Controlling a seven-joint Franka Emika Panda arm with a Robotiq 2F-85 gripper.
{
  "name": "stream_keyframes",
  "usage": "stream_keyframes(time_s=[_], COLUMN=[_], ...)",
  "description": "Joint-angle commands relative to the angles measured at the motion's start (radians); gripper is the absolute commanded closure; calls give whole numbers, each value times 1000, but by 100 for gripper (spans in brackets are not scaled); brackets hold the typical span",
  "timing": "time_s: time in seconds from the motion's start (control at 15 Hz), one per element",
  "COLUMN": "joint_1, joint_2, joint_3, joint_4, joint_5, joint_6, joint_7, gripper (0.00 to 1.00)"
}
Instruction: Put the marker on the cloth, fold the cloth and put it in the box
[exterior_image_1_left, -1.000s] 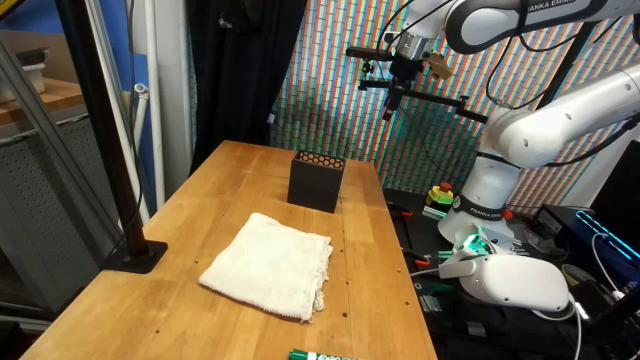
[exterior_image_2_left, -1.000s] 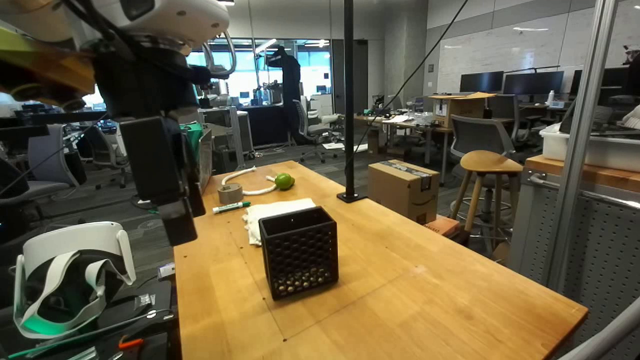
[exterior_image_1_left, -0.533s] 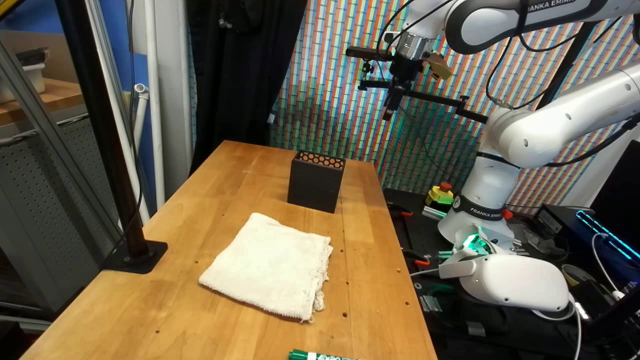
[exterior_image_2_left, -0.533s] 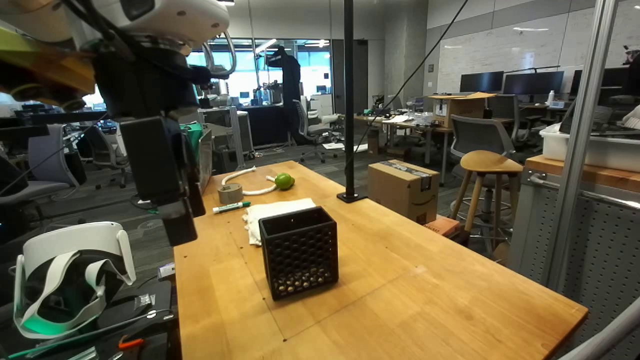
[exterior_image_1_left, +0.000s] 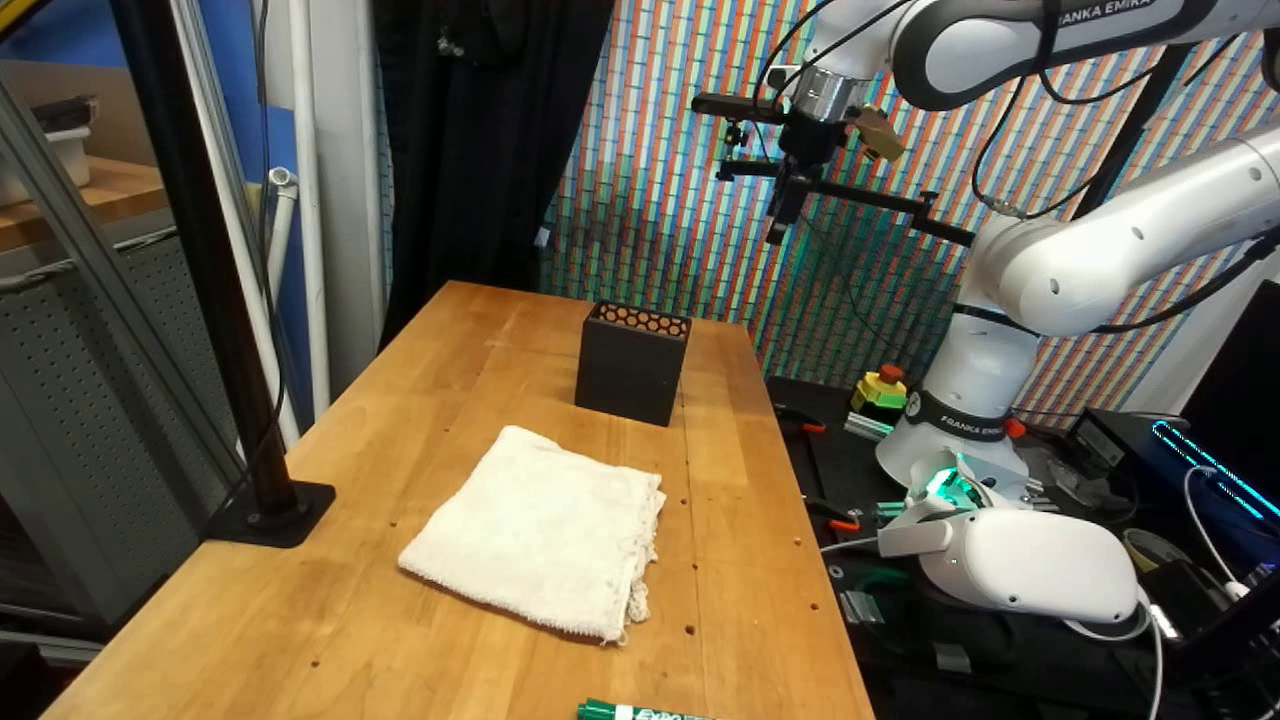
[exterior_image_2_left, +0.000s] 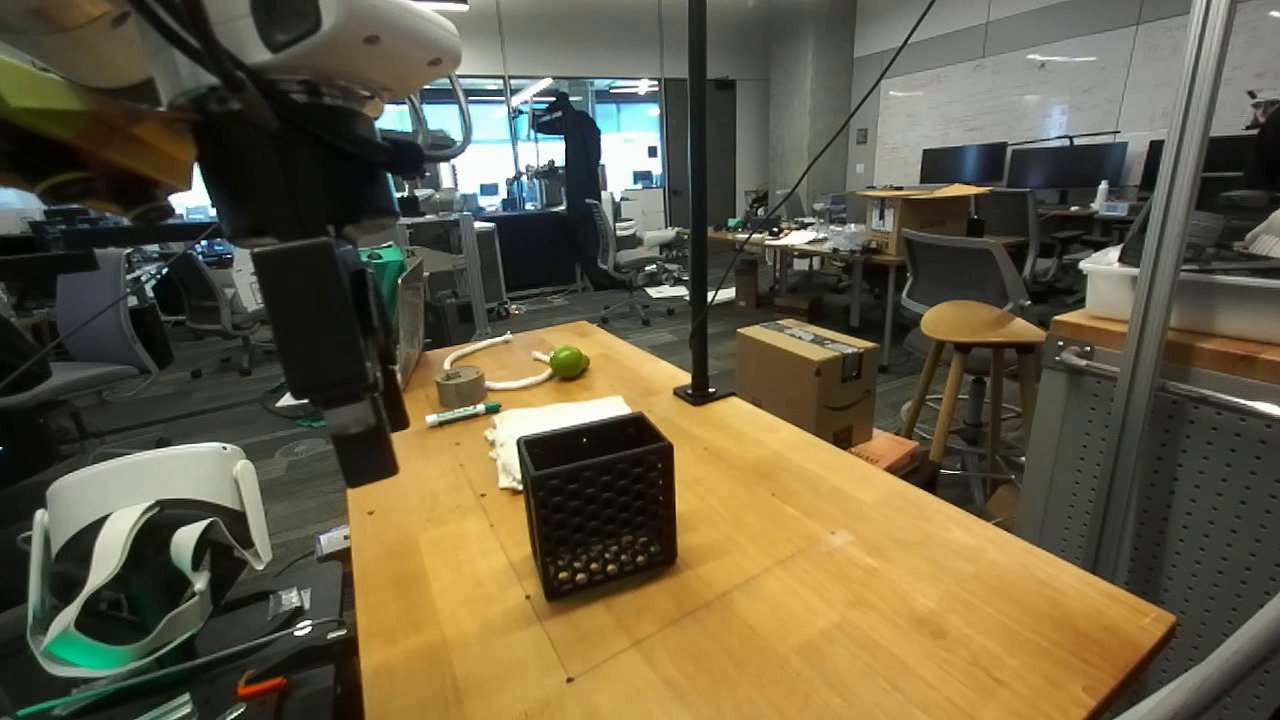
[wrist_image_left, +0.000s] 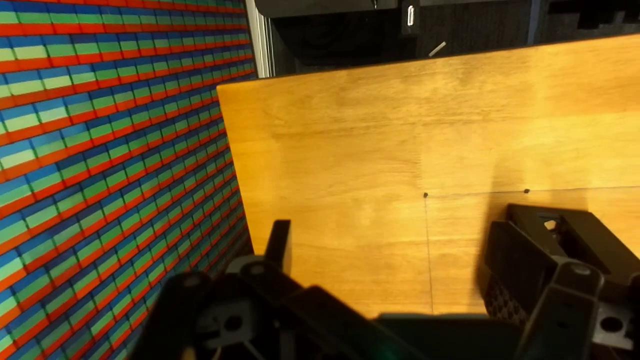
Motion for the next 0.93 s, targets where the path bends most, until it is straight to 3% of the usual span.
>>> stream_keyframes(time_s=[0.0, 0.4, 0.87], joint_1=[93, 336, 627], joint_2=[-39, -86, -58], joint_3=[19, 101, 233], joint_4=[2, 2, 3], joint_5=[34, 159, 361], joint_6=[-41, -119, -51], joint_7=[-41, -116, -156], gripper=[0, 0, 0])
